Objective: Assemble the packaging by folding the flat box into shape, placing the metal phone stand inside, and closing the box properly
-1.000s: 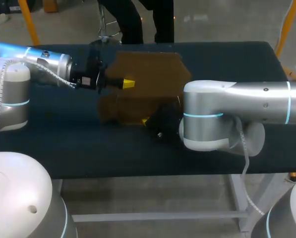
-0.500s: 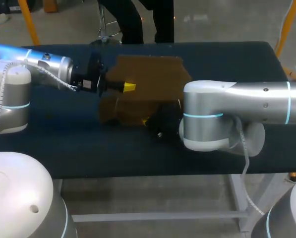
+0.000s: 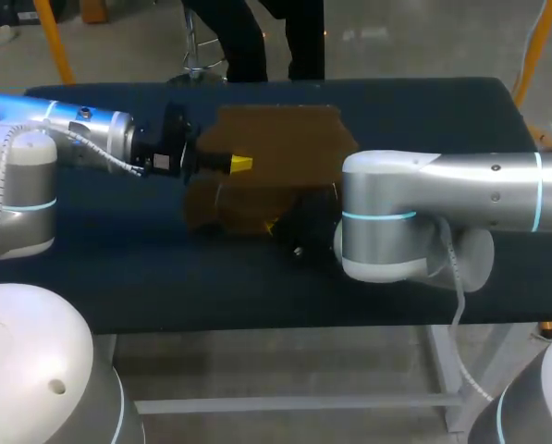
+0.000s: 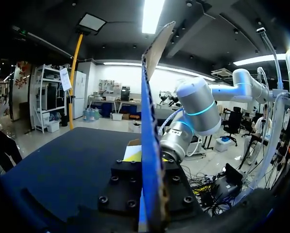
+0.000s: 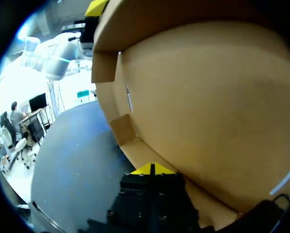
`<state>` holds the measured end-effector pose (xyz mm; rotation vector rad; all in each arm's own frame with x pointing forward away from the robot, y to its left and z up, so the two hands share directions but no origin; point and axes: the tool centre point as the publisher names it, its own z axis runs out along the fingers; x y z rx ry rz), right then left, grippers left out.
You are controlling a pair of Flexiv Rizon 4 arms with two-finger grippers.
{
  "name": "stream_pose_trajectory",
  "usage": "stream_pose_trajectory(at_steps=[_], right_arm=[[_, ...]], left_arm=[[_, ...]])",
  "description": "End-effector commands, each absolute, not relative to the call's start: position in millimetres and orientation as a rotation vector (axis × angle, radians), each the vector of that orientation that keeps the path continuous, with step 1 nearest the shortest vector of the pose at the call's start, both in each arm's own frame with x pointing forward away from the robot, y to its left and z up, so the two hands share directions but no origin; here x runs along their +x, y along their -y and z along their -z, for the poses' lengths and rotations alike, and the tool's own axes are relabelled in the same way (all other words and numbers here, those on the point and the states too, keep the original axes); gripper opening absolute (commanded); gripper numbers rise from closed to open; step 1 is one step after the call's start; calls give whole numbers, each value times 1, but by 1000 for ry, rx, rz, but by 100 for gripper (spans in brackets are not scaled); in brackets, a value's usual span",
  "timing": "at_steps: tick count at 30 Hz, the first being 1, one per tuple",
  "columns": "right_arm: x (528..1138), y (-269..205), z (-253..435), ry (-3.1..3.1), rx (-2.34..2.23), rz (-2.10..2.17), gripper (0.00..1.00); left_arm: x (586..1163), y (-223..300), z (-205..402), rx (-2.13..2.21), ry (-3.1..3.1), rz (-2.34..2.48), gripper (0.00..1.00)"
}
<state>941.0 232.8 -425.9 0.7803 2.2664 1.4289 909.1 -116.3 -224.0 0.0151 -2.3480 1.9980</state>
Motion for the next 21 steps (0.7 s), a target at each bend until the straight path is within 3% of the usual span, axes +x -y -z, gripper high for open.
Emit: stream_pose_trajectory(at_steps=[1, 21], right_arm=[[941, -236, 431, -2260, 784, -1425, 0], [941, -236, 431, -2260, 784, -1425, 0]], left_arm=[[910, 119, 226, 17, 2350, -2013, 0], [921, 120, 225, 4, 2361, -2005, 0]])
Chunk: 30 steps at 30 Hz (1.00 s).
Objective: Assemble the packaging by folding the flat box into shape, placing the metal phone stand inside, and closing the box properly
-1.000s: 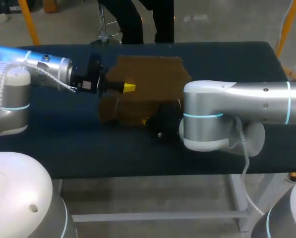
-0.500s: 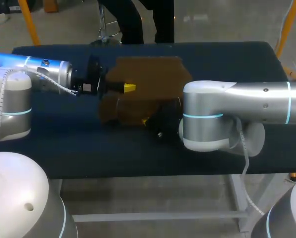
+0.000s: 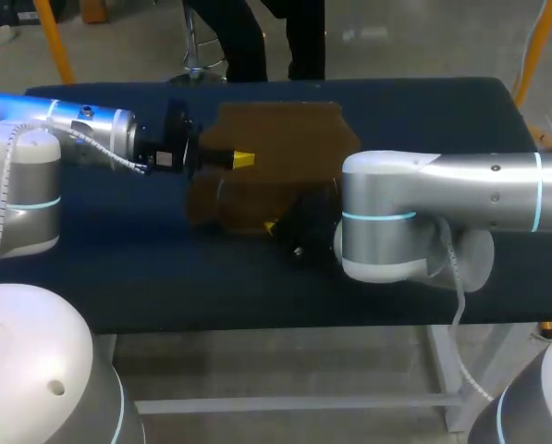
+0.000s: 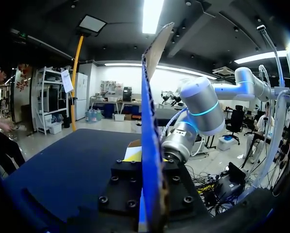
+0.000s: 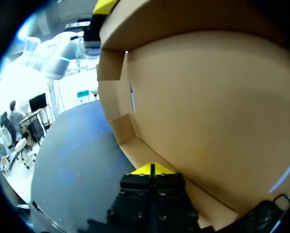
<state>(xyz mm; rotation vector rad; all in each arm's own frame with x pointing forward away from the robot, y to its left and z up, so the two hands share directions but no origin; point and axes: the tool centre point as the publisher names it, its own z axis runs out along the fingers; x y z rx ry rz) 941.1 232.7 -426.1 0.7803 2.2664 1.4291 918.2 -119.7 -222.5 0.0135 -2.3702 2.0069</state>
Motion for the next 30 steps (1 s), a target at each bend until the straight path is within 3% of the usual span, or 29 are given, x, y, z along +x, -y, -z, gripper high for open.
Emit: stream_pose_trajectory(at_steps=[1, 30], right_arm=[[941, -236, 431, -2260, 784, -1425, 0], [924, -234, 413, -2224, 736, -1454, 0]], left_arm=[[921, 120, 226, 4, 2360, -2005, 0], [921, 119, 228, -6, 2361, -1983, 0]])
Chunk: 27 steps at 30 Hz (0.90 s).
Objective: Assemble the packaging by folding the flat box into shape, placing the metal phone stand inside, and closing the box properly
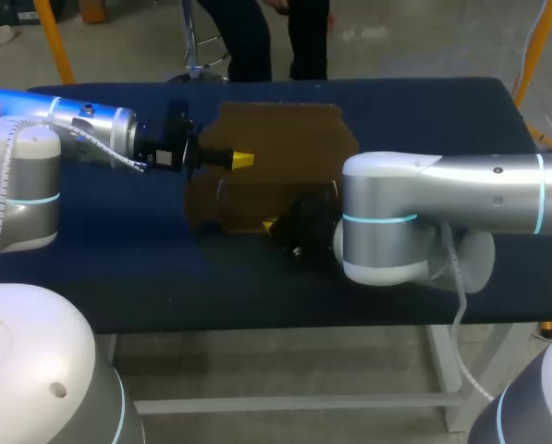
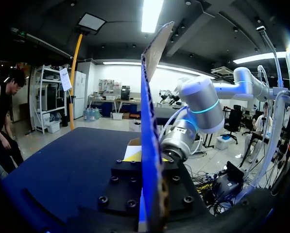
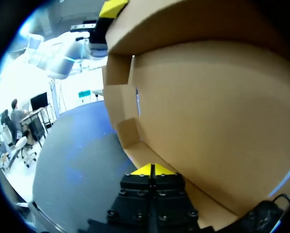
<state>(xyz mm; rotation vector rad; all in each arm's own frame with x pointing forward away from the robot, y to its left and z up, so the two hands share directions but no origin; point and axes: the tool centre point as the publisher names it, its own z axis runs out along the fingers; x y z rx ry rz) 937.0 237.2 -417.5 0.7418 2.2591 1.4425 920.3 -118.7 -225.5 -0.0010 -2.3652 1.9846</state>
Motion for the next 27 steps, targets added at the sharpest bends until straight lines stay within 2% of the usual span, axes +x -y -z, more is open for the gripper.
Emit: stream_pose_trajectory(at_steps=[1, 10, 27], right_arm=[[921, -234, 411, -2221, 730, -1456, 0], [891, -221, 394, -2226, 711, -1490, 0], [816, -159, 372, -2304, 613, -1547, 0]], left_arm=[[921, 119, 228, -6, 2361, -1983, 0], [921, 119, 228, -6, 2361, -1983, 0], [921, 119, 228, -6, 2361, -1983, 0]])
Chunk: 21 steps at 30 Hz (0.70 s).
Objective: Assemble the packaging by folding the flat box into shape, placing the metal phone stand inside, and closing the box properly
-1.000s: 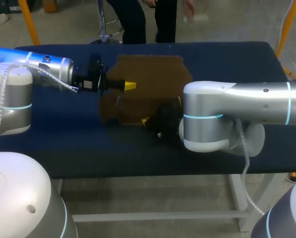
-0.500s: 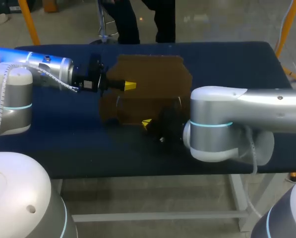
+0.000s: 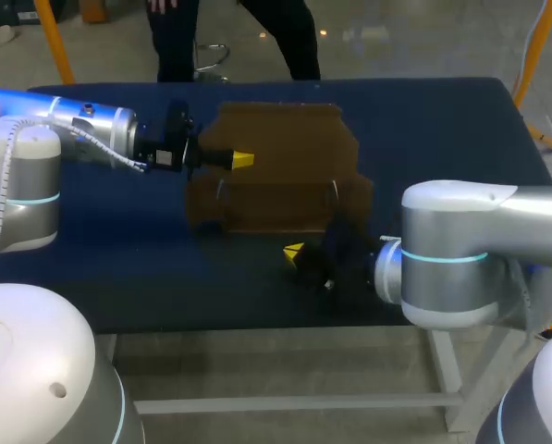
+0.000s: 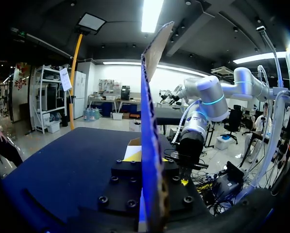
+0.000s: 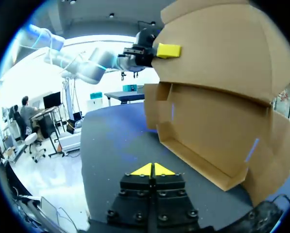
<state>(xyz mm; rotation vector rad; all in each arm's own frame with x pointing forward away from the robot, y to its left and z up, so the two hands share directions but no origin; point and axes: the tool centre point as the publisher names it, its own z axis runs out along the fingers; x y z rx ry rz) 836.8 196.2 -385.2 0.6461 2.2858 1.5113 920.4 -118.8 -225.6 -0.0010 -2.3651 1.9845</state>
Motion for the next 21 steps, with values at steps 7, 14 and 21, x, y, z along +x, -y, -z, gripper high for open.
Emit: stream_pose_trajectory(at_steps=[7, 14, 21], right_arm=[[797, -129, 367, -2323, 592, -1538, 0], [785, -97, 361, -2331, 546, -1528, 0], [786, -65, 360, -2311, 543, -1525, 5]], left_arm=[[921, 119, 228, -6, 2361, -1983, 0], [921, 119, 228, -6, 2361, -1983, 0], [921, 119, 228, -6, 2361, -1983, 0]])
